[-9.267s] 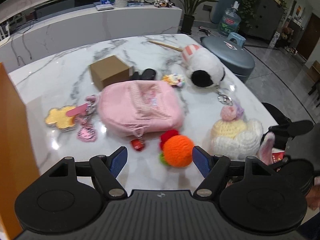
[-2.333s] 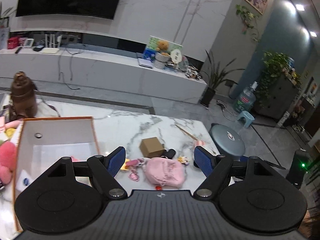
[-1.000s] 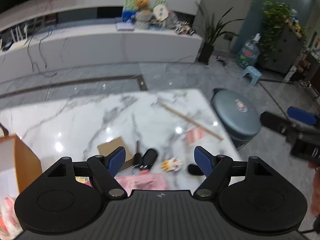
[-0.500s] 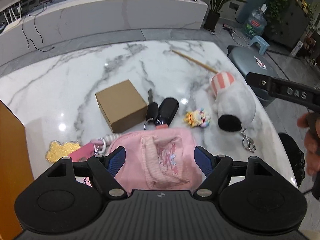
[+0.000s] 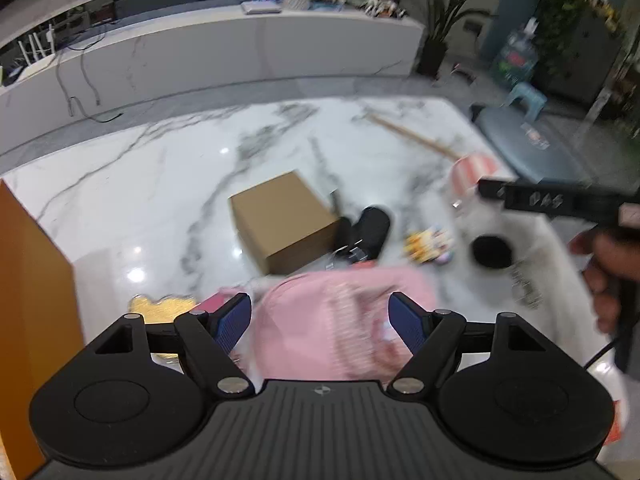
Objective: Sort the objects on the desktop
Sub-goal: 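Grasp the pink bag with the left tool while the right tool grasps the white plush, then carry the pink bag and white plush over the storage box with both tools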
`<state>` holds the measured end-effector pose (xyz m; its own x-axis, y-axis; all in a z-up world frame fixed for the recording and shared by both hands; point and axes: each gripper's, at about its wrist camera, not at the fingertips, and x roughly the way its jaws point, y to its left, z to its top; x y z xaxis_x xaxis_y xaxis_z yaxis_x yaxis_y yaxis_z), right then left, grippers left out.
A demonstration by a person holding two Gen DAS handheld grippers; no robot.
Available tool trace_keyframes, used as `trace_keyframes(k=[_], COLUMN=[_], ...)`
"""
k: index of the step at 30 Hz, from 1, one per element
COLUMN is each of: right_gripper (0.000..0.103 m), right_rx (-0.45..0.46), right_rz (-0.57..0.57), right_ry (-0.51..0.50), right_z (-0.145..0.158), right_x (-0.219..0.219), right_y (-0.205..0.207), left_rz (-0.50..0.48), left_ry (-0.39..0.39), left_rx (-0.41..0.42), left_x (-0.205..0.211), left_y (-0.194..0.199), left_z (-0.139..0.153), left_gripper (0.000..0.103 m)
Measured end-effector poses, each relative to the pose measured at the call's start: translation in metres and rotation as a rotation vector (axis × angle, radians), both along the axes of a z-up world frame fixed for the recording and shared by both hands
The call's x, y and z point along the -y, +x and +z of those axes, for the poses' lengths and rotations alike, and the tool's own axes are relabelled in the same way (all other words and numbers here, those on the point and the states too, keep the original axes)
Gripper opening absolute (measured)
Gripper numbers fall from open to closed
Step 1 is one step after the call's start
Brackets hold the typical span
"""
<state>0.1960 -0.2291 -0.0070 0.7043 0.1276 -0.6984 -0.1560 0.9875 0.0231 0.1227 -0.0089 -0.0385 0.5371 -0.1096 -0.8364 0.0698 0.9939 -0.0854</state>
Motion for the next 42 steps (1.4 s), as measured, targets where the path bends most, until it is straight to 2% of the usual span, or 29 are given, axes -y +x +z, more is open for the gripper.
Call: trace_keyframes(k=[3,6,14,21,26,31,35,42], right_gripper=[0.095,0.095,0.096,0.095,0.085,0.078,0.077,0.077], right_rx=[-0.004,-0.007,-0.069,-0.108,-0.120,-0.117,-0.111,-0.088], right_rz=[0.013,0.020,0.020,0.036,0.053,0.057,0.044,0.032], right_ry=[-0.012,-0.033,-0.028,-0.027,-0.005,0.021,0.055,0.058], right_z=[-0.004,-0.007,-0.022,-0.031,-0.029,-0.024,-0.019,-0.007], right_x=[-0.005,-0.008,-0.008,-0.010,-0.007,-0.003,0.002,0.006], right_y=[0.002,0.004,0.009,0.012,0.013,0.011,0.011,0.007], left_rz=[0.006,0.005,0.038,0.046,0.036,0.015,-0.008,-0.023], left_ry=[-0.003,-0.055,-0.129,-0.141,-0.130,-0.165,-0.172,-0.213], left_rx=[-0.047,-0.070,-0.083,-0.073,-0.070,-0.066,-0.057,-0.030], left_x=[-0.004,-0.008,-0.013,-0.009,-0.007,-0.005,-0.001,0.002], left_y=[0.003,0.003,0.005,0.005,0.004,0.001,-0.002,-0.007], left_z=[-0.014,-0.023,-0.030,-0.032,-0.029,-0.023,-0.017,-0.004], left_gripper=[0.089,0.090,0.092,0.092,0.084,0.070,0.070,0.069])
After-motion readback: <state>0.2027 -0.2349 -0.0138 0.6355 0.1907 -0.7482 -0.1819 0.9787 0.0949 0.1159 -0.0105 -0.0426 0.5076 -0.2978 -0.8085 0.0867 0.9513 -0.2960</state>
